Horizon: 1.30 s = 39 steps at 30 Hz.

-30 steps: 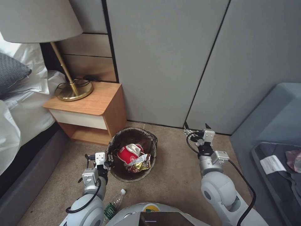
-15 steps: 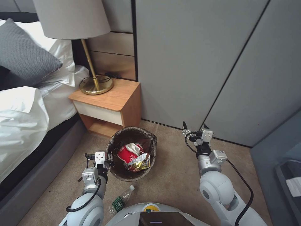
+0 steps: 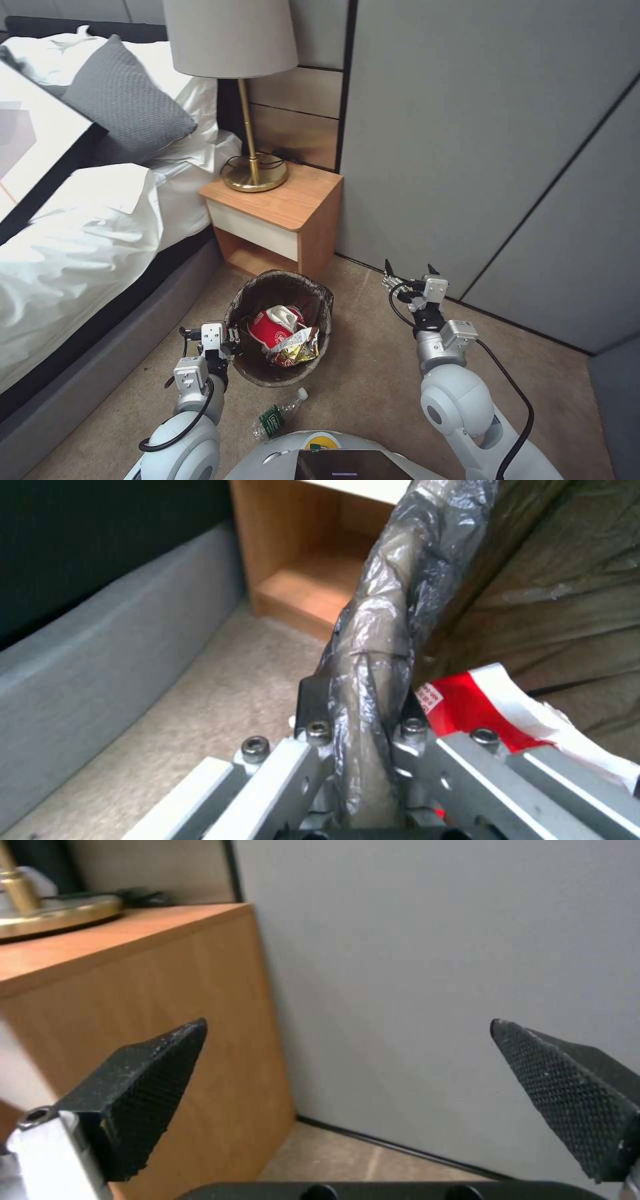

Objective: Pick up the trash bin, then pick up the garbage from the floor and place it into the trash bin.

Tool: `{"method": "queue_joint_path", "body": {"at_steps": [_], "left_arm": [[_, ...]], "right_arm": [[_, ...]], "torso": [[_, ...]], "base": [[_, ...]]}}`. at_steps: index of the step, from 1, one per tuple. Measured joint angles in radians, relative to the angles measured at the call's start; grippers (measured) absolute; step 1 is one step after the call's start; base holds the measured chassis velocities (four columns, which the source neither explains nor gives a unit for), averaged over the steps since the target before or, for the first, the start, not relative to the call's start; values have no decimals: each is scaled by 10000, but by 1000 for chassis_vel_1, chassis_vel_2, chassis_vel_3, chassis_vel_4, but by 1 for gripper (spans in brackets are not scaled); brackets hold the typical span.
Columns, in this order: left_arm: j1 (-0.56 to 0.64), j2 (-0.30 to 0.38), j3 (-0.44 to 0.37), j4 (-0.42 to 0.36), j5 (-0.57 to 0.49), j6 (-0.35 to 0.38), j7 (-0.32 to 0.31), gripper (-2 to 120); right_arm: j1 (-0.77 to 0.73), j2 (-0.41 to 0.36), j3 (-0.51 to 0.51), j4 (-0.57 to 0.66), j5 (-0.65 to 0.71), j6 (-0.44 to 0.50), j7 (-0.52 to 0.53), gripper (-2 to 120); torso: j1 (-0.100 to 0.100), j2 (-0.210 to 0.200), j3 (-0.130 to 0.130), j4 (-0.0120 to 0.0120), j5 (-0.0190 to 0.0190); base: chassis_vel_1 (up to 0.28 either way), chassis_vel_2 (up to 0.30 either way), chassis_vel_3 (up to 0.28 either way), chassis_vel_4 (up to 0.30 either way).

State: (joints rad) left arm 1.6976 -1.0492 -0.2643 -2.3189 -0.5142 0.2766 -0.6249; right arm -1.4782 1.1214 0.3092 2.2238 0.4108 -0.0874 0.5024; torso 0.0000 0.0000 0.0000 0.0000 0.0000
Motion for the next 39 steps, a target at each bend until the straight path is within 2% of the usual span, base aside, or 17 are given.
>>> {"method": "queue_joint_path", "body": {"at_steps": [30, 39], "left_arm": [[78, -7, -37, 63, 89, -74, 23, 0], [-28, 48, -53, 138, 162, -79, -12, 0]], "right_arm": [[48, 291, -379, -33, -209, -71, 23, 100], [84, 505, -483, -64, -296, -120, 50, 100]], "torso": [[0, 0, 0, 1, -1], [0, 0, 0, 1, -1]], "base": [[83, 78, 81, 77], [7, 5, 7, 7]]}}
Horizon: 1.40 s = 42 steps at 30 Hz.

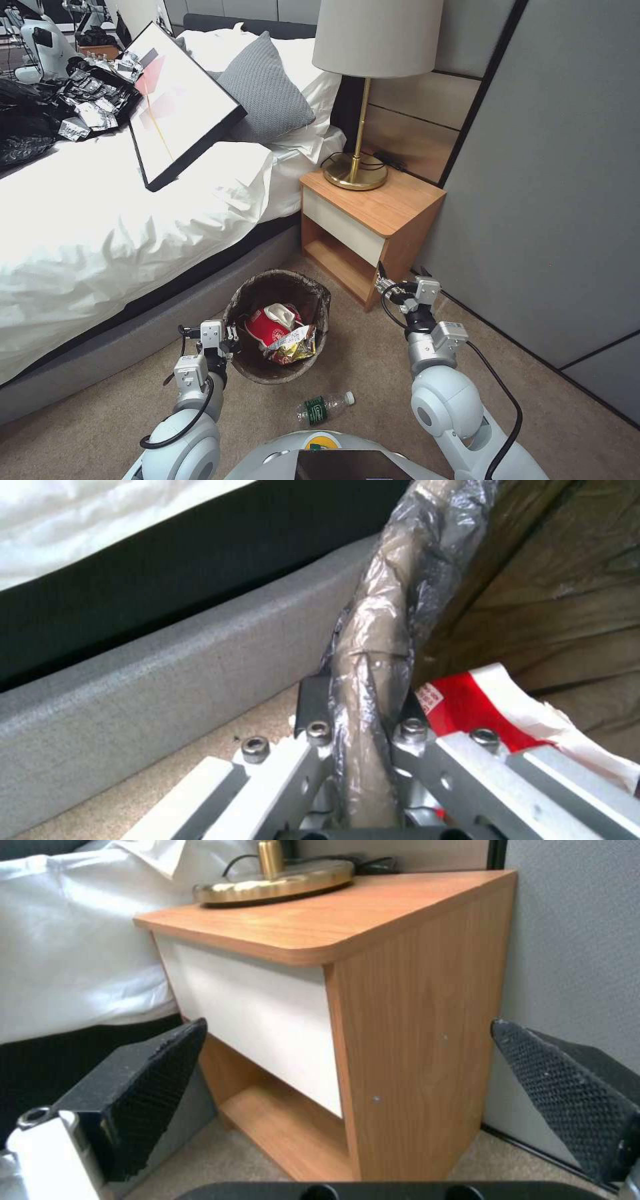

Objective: Pick up the trash bin, then pick up the garbage from the floor and place it into the trash bin.

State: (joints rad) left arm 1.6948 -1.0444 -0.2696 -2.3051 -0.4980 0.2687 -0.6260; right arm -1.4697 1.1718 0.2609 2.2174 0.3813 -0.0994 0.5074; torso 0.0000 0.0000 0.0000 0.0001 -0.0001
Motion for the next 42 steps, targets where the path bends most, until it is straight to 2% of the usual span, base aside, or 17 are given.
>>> {"method": "queue_joint_path", "body": {"at_steps": [24, 42], "left_arm": [[-363, 35, -110, 138, -138, -6, -228, 0], [-263, -44, -175, 73, -96, -26, -258, 0]], "right_arm": [[-5, 22, -3, -23, 64, -140, 3, 100], [-45, 105, 23, 44, -12, -153, -22, 100]], "torso": [[0, 0, 1, -1, 0], [0, 0, -1, -3, 4]], "base": [[25, -20, -18, 19], [199, -193, -199, 199]]}}
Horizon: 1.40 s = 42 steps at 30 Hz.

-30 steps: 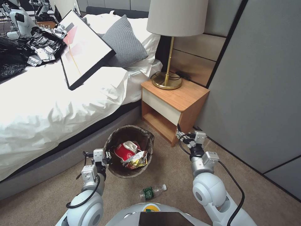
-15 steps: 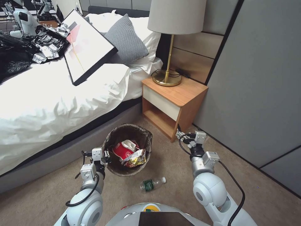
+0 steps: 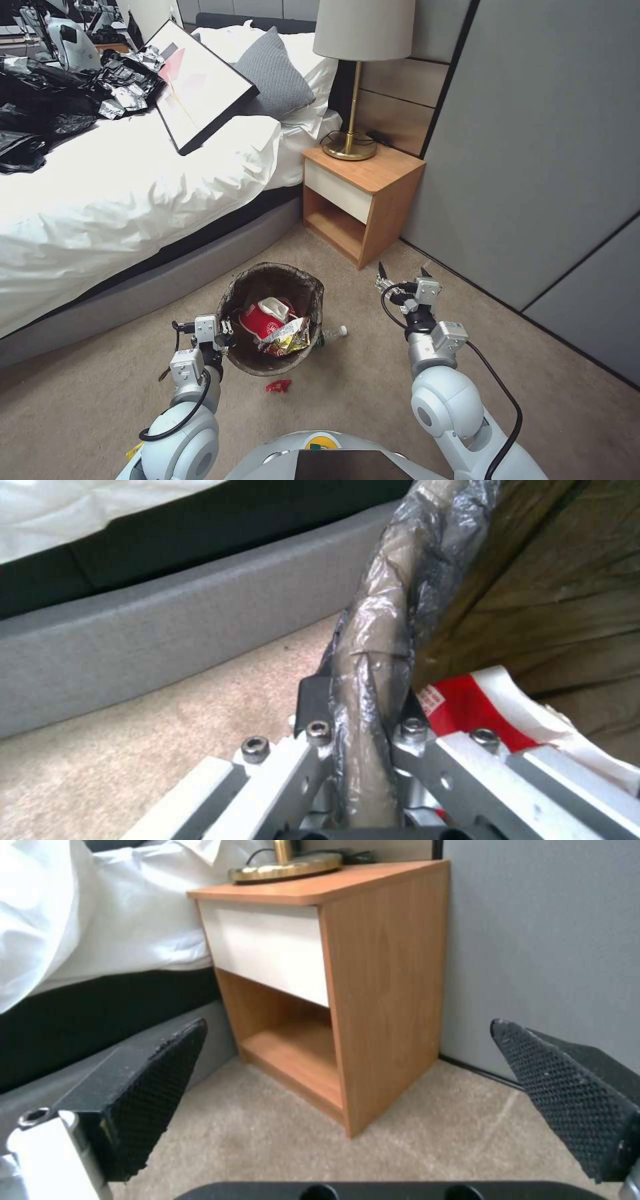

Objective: Pick up the trash bin, then pick up the garbage from the floor and place it into the trash bin.

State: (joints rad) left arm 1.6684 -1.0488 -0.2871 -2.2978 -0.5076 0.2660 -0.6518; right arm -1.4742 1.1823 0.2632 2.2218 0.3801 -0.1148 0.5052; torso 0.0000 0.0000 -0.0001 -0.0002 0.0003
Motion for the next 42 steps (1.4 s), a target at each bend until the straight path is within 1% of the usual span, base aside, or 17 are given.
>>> {"method": "queue_joint_path", "body": {"at_steps": [9, 13, 14, 16, 18, 19, 22, 23, 25, 26, 29, 30, 34, 36, 37, 39, 42], "left_arm": [[25, -35, -102, 14, 95, -70, -17, 0], [9, -45, -140, 14, 96, -85, -73, 0], [7, -52, -156, 18, 91, -87, -106, 0], [10, -56, -163, 25, 90, -89, -110, 0], [11, -82, -184, 71, 85, -112, -139, 0], [11, -82, -184, 71, 85, -112, -139, 0], [0, -82, -212, 115, 85, -123, -143, 0], [0, -82, -212, 115, 85, -123, -143, 0], [-12, -72, -235, 130, 83, -127, -145, 0], [-12, -72, -235, 130, 83, -127, -145, 0], [-36, -37, -288, 145, 50, -133, -159, 0], [-36, -37, -288, 145, 50, -133, -159, 0], [-70, -13, -316, 171, 19, -139, -168, 0], [-118, -1, -343, 178, -22, -140, -183, 0], [-118, -1, -343, 178, -22, -140, -183, 0], [-133, 0, -373, 191, -44, -140, -200, 0], [-122, 2, -388, 200, -50, -140, -204, 0]], "right_arm": [[66, -88, -3, -51, -44, 10, -28, 100], [302, -574, -105, -192, 271, -35, -276, 100], [466, -1019, -165, -319, 390, -26, -472, 100], [559, -1239, -225, -379, 462, -10, -560, 100], [1164, -2263, -696, -879, 906, 116, -1042, 100], [1164, -2263, -696, -879, 906, 116, -1042, 100], [1688, -2965, -1220, -1421, 1185, 149, -1256, 100], [1688, -2965, -1220, -1421, 1185, 149, -1256, 100], [2135, -3563, -1648, -2035, 1390, 286, -1669, 100], [2135, -3563, -1648, -2035, 1390, 286, -1669, 100], [2795, -4481, -2207, -2712, 1677, 524, -2432, 100], [2795, -4481, -2207, -2712, 1677, 524, -2432, 100], [3519, -5259, -2826, -3155, 1989, 760, -3326, 100], [4446, -5872, -3719, -3779, 2305, 1283, -4480, 100], [4446, -5872, -3719, -3779, 2305, 1283, -4480, 100], [5256, -6007, -4598, -4391, 2558, 1783, -5232, 100], [5714, -5989, -5119, -4823, 2614, 2172, -5803, 100]], "torso": [[0, 1, 0, 3, -4], [1, 0, 2, 3, -3], [1, 0, 2, 4, -3], [1, 0, 1, 1, -3], [1, 0, 1, 2, -1], [1, 0, 1, 2, -1], [1, 0, 1, 4, -1], [1, 0, 1, 4, -1], [1, 0, 1, 2, 1], [1, 0, 1, 2, 1], [1, 0, 2, 1, 1], [1, 0, 2, 1, 1], [1, 0, 2, 2, -1], [1, 0, 2, 2, -3], [1, 0, 2, 2, -3], [1, 0, 1, 1, -3], [1, 0, 1, 2, -2]], "base": [[-19, 14, 22, -18], [0, 0, 0, 0], [0, 0, 0, 0], [0, 0, 0, 0], [0, 0, 0, 0], [0, 0, 0, 0], [0, 0, 0, 0], [0, 0, 0, 0], [0, 0, 0, 0], [0, 0, 0, 0], [0, 0, 0, 0], [0, 0, 0, 0], [0, 0, 0, 0], [0, 0, 0, 0], [0, 0, 0, 0], [0, 0, 0, 0], [0, 0, 0, 0]]}}
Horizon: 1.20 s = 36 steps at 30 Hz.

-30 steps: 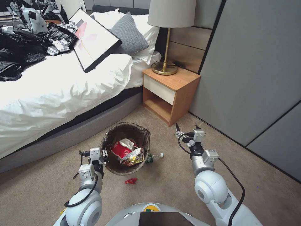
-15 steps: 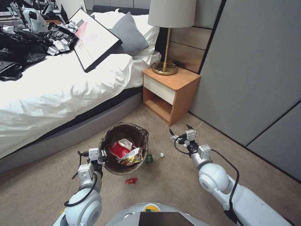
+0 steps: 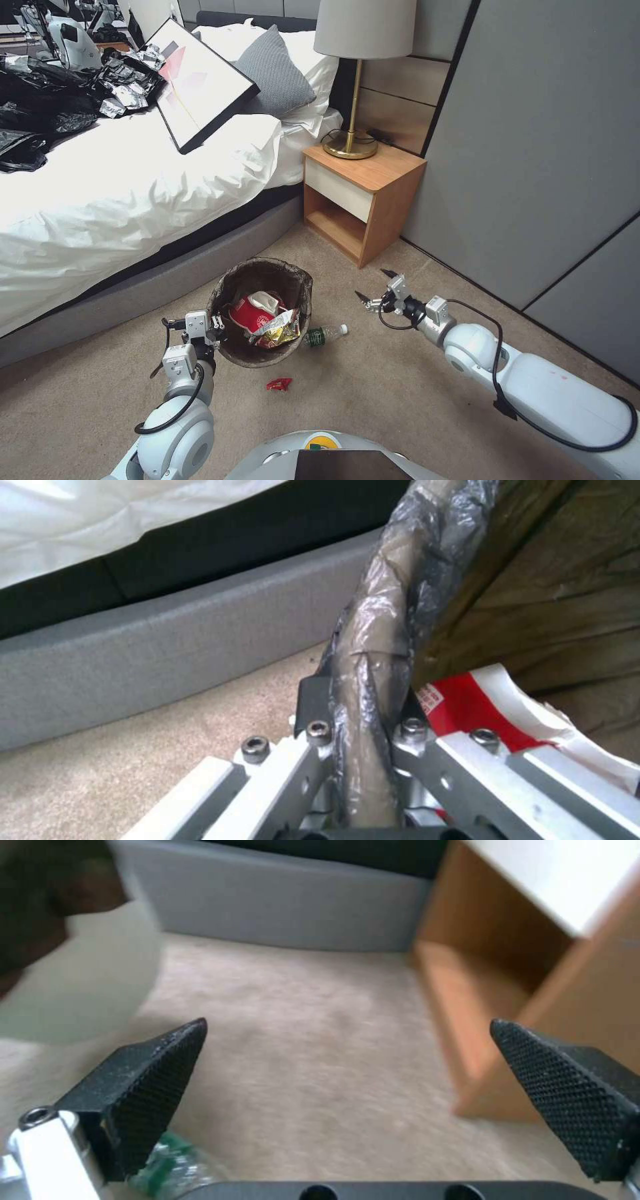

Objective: Pick up the trash bin, then pick up the garbage from the floor and place it into the trash bin.

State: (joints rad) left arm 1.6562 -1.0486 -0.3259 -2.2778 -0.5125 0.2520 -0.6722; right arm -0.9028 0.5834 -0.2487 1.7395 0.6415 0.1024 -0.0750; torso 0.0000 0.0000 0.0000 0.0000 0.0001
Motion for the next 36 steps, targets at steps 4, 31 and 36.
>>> {"method": "queue_joint_path", "body": {"at_steps": [4, 31, 36], "left_arm": [[43, 8, -41, 20, -5, -11, 0, 0], [-97, -230, -216, 73, -59, -18, -24, 0], [-146, -238, -210, 73, -86, -18, -35, 0]], "right_arm": [[1549, 214, -1522, -1211, 102, 980, -1491, 100], [4124, 2504, -5590, -4351, 317, 2044, -4064, 100], [4091, 2694, -5681, -4881, 100, 2100, -4139, 100]], "torso": [[0, 0, 0, 1, -2], [0, 0, 0, 0, -2], [0, 0, 0, 1, -2]], "base": [[0, 0, 0, 0], [0, 0, 0, 0], [0, 0, 0, 0]]}}
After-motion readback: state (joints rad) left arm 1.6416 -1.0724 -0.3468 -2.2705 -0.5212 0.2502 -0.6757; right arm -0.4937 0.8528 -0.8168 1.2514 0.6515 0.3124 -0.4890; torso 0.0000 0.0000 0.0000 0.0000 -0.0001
